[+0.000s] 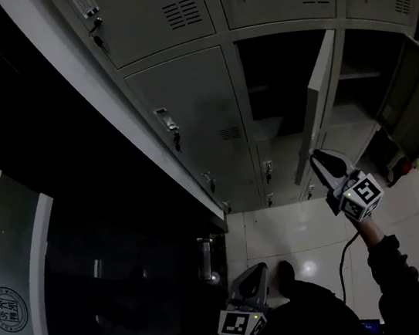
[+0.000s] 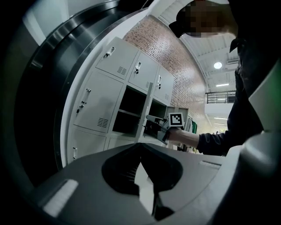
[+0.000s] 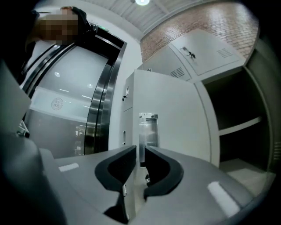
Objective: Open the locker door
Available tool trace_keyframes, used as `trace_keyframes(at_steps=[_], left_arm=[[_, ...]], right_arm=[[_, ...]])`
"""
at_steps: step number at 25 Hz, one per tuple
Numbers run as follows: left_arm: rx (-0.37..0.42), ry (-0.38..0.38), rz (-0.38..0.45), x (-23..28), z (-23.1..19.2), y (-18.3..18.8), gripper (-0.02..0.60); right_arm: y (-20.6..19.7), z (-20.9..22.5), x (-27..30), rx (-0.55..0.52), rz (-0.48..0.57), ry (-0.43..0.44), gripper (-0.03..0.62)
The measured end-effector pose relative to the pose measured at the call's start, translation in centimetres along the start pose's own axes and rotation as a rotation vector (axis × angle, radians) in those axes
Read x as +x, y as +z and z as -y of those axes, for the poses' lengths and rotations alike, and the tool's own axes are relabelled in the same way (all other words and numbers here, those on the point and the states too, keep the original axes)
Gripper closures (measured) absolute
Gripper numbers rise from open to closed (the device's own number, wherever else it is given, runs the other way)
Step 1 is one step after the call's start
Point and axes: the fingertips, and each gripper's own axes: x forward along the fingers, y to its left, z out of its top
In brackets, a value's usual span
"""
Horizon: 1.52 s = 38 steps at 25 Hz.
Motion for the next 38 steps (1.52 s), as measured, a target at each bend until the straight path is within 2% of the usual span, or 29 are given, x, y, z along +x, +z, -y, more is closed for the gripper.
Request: trace_keyframes(at_steps=[2, 4, 6, 10, 14, 16, 19, 23, 31, 38], left_arm=[[-0.004, -0.014, -0.007, -2.3, 1.1, -0.7, 0.565], [-0.002, -0.026, -0.012, -4.9, 2.5, -1.6, 0.565], [-0.004, -0.044, -0.013, -7.5, 4.1, -2.4, 0.565], [-0.017, -0.074, -0.028, -12.4, 7.6, -4.5, 0.565], [-0.040, -0.108, -0.049, -15.7, 11.0, -6.2, 0.565], [-0.044, -0.124, -0.051, -16.5, 12.4, -6.7, 0.565], [-0.037, -0.142, -0.054, -17.2, 14.2, -7.3, 0.565], [-0.017, -0.158, -0.050, -17.5, 16.9, -8.0, 0.565], [0.028, -0.117, -0.029, -18.9, 23.1, -8.6, 0.565], [-0.008, -0.091, -0.027, -20.5, 29.0, -12.0, 0.565]], right_arm=[[0.1, -0.2, -2.8, -0.001, -0.023, -0.053, 0.539], [-0.7, -0.5, -5.6, -0.065, -0.072, -0.096, 0.539], [-1.2, -2.4, -8.6, -0.116, -0.102, -0.115, 0.592], [-1.7, -11.1, -15.5, -0.116, -0.103, -0.093, 0.592], [-4.2, -21.3, -23.2, -0.046, -0.142, -0.056, 0.592], [-5.2, -25.3, -26.5, -0.018, -0.170, -0.071, 0.592], [-4.9, -28.8, -30.5, 0.012, -0.163, -0.126, 0.592], [-2.9, -30.4, -34.4, -0.013, -0.138, -0.165, 0.592], [0.0, -29.3, -41.9, -0.048, -0.110, -0.127, 0.592], [0.5, -29.1, -47.9, -0.053, -0.070, -0.088, 0.594]])
